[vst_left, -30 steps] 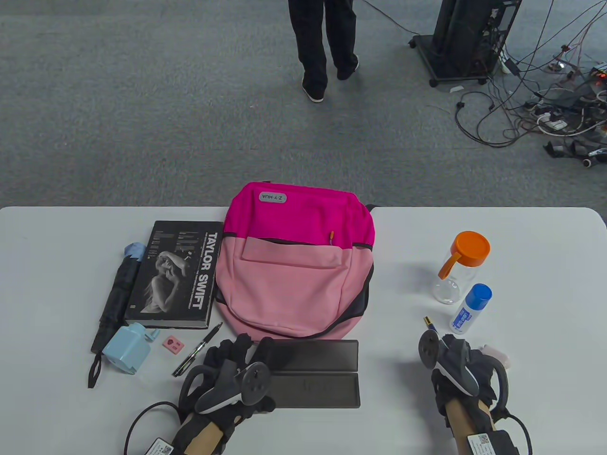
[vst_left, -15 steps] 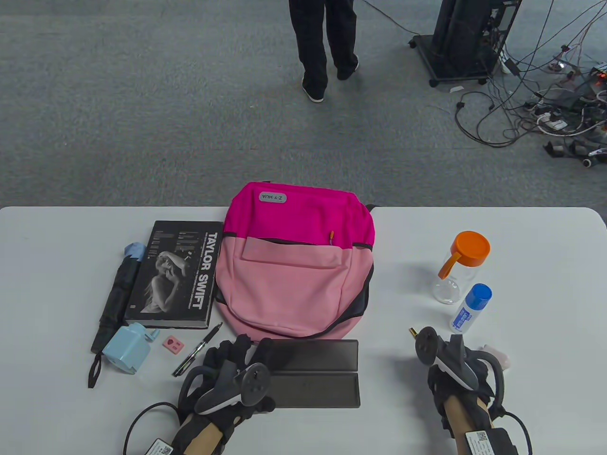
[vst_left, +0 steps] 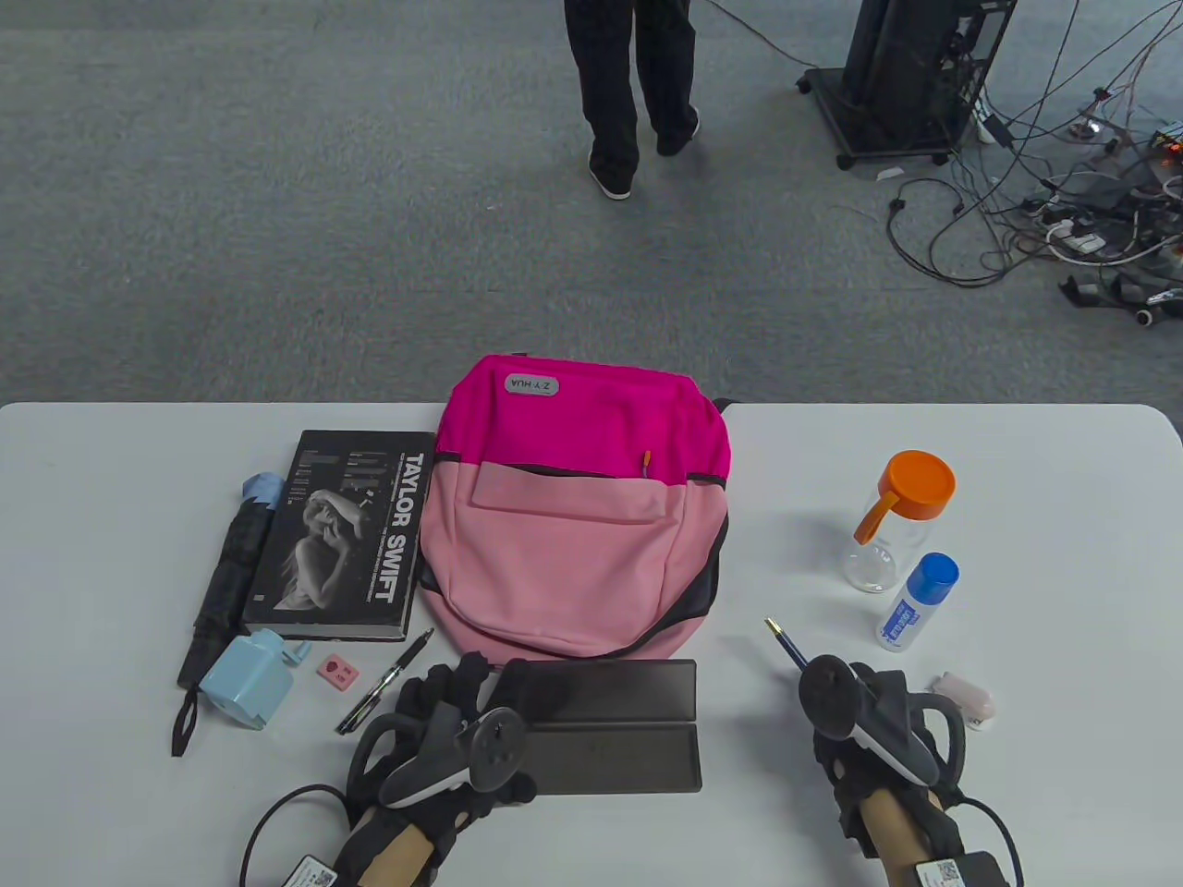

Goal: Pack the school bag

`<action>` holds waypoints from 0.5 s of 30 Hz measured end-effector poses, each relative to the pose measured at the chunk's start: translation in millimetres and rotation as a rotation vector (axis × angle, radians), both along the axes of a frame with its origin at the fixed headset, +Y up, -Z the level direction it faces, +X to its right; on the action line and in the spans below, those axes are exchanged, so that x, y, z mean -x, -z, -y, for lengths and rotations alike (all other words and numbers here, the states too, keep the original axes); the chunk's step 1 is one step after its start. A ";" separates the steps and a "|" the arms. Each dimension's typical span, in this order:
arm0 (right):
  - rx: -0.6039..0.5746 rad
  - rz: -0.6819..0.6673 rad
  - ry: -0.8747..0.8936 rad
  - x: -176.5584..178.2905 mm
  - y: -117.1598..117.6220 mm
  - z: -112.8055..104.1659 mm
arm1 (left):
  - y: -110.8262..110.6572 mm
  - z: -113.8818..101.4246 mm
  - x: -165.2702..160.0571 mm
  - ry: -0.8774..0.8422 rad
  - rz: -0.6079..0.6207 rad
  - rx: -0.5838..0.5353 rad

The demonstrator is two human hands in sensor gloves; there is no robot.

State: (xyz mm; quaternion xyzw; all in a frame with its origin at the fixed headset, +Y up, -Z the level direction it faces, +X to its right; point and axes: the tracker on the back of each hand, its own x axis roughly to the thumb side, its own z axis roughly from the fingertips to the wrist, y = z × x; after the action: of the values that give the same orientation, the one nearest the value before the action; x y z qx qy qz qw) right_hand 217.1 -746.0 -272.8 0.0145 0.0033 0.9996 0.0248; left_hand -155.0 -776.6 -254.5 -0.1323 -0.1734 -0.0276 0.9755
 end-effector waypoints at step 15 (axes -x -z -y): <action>-0.041 -0.480 0.311 63.8 -26.3 -16.3 | 0.1 0.9 0.4 -0.011 0.005 0.002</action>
State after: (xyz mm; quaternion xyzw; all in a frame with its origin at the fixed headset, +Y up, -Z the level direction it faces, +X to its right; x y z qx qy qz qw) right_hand 153.3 -729.7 -246.5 0.2517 -0.0136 0.9516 0.1760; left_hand -155.4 -777.5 -254.6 -0.1321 -0.1767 -0.0224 0.9751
